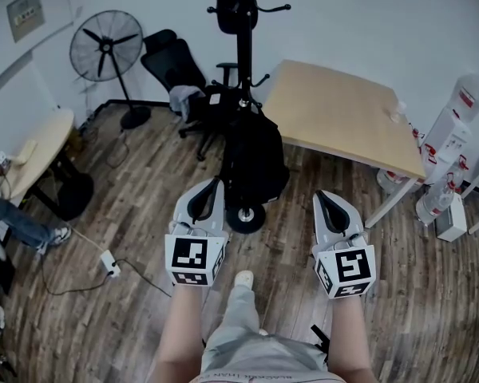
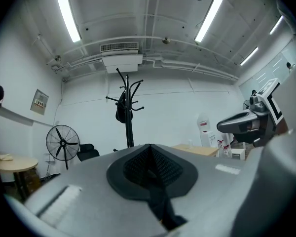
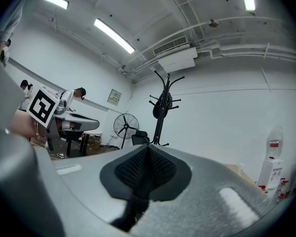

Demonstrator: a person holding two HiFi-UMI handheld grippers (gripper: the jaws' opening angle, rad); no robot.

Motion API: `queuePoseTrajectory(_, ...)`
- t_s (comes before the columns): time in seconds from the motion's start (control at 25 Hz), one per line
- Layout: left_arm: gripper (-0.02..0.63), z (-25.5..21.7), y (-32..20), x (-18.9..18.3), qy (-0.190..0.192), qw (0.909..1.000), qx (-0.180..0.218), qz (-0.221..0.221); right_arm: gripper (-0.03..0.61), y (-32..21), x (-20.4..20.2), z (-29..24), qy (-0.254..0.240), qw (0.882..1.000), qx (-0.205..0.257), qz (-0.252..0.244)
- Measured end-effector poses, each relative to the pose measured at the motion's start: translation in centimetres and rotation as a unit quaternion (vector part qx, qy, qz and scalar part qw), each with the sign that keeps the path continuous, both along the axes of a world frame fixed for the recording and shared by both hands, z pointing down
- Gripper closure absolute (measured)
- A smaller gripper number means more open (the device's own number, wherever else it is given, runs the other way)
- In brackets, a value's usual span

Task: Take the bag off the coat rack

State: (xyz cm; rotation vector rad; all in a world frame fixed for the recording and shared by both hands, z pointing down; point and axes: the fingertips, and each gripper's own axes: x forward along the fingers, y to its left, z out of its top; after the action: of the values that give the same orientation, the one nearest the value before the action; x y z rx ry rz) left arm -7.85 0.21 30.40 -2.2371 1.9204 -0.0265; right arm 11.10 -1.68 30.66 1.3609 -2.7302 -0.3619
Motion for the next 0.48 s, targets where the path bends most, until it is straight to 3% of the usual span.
queuePoseTrajectory(0.48, 0.597, -0.1, -11.8, -4.8, -0.006, 1.0000, -0.001, 0.000, 0.577, -11.8, -4.8, 0.1, -0.004, 1.000, -0.002, 0.000)
